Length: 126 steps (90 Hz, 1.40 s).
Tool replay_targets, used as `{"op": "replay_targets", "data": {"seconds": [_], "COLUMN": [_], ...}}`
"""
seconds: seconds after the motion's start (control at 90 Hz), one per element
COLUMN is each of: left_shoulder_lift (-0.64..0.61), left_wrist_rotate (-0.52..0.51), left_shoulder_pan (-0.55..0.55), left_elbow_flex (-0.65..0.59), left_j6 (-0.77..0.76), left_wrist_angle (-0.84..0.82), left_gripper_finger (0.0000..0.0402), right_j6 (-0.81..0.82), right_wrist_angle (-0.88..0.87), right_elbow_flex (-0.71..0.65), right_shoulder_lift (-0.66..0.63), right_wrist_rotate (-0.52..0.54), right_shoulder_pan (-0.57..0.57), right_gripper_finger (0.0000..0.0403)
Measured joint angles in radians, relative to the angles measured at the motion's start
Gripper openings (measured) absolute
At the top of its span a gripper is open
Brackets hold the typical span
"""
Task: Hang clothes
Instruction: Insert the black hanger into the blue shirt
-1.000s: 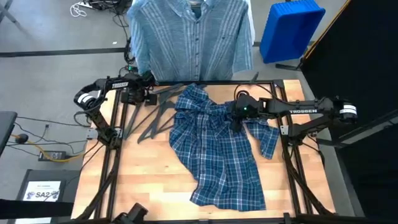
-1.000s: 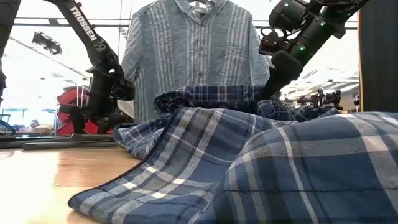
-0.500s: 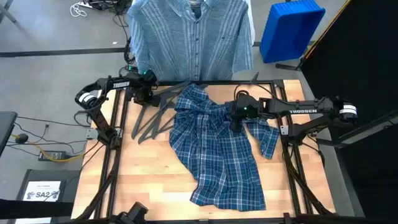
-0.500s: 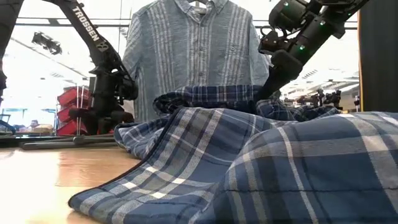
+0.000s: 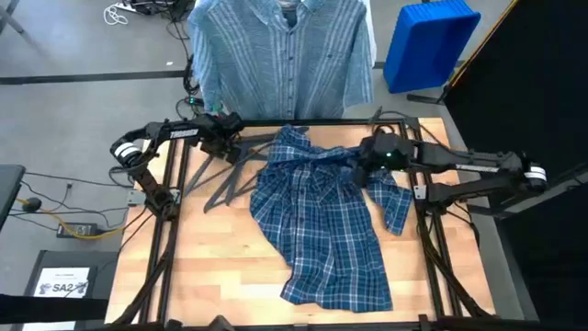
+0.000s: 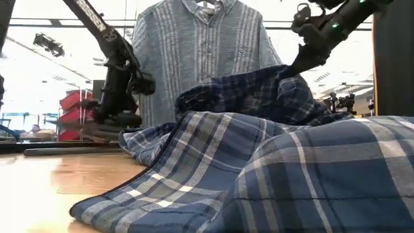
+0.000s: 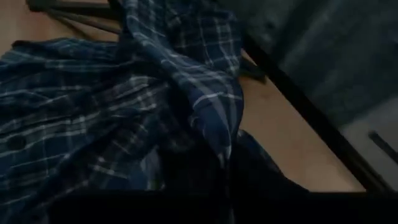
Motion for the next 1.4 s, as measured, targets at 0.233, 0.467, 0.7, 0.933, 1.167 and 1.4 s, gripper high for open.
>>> {"op": "replay_targets", "data": {"seconds": [0.233, 0.467, 0.7, 0.933, 1.167, 1.4], "left_shoulder_lift": [-0.056, -0.060, -0.061, -0.061, -0.061, -0.061], "left_wrist_rotate": [-0.070, -0.085, -0.223, -0.369, -0.501, -0.686], "left_shoulder_pan": [-0.143, -0.320, -0.491, -0.639, -0.740, -0.803], "left_elbow_flex": [0.087, 0.171, 0.286, 0.444, 0.550, 0.591], "left_j6": [-0.055, -0.149, -0.291, -0.421, -0.435, -0.358], "left_wrist_angle": [-0.076, -0.193, -0.384, -0.565, -0.621, -0.612], "left_gripper_finger": [0.0069, 0.0069, 0.0069, 0.0069, 0.0069, 0.0068], "right_j6": [0.099, 0.142, 0.145, 0.155, 0.159, 0.201], "right_wrist_angle": [-0.119, -0.158, -0.187, -0.215, -0.213, -0.139], "right_elbow_flex": [0.000, 0.000, 0.000, 0.000, 0.000, 0.000], "right_shoulder_lift": [-0.092, -0.101, -0.105, -0.105, -0.105, -0.105], "right_wrist_rotate": [0.012, 0.079, 0.120, 0.135, 0.137, 0.110], "right_shoulder_pan": [0.039, 0.120, 0.117, 0.089, 0.088, 0.032], "right_gripper_finger": [0.0000, 0.0000, 0.0000, 0.0000, 0.0000, 0.0000]}}
